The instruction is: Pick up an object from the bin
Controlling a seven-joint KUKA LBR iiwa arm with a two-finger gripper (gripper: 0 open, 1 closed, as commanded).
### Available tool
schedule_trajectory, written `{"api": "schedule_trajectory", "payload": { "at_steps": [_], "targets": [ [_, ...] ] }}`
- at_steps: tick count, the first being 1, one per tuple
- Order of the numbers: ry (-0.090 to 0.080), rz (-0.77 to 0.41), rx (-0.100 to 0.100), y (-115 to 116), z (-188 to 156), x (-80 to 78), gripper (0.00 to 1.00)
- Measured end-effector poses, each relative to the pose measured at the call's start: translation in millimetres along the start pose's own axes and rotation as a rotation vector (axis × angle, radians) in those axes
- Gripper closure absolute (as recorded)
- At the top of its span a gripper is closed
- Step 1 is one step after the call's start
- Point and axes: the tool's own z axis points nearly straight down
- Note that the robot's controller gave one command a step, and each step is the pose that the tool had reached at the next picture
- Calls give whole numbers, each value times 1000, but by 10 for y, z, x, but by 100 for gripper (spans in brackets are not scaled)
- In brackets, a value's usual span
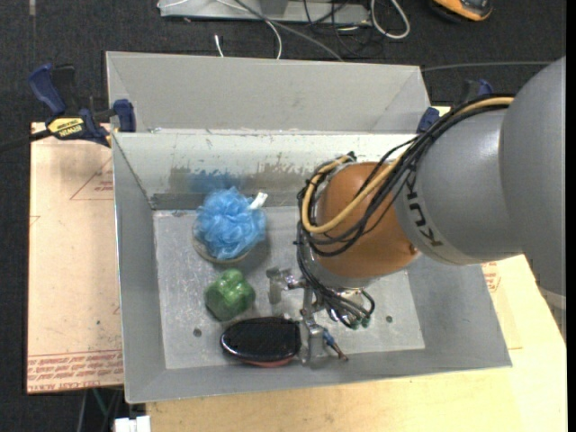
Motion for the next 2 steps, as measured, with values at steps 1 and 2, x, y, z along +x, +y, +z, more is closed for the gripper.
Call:
{"api": "schedule_trajectory", "payload": {
  "at_steps": [1, 2],
  "targets": [
    [-42, -109, 10, 394, 266, -4, 0],
    [-8, -118, 0, 900, 294, -185, 100]
  ]
}}
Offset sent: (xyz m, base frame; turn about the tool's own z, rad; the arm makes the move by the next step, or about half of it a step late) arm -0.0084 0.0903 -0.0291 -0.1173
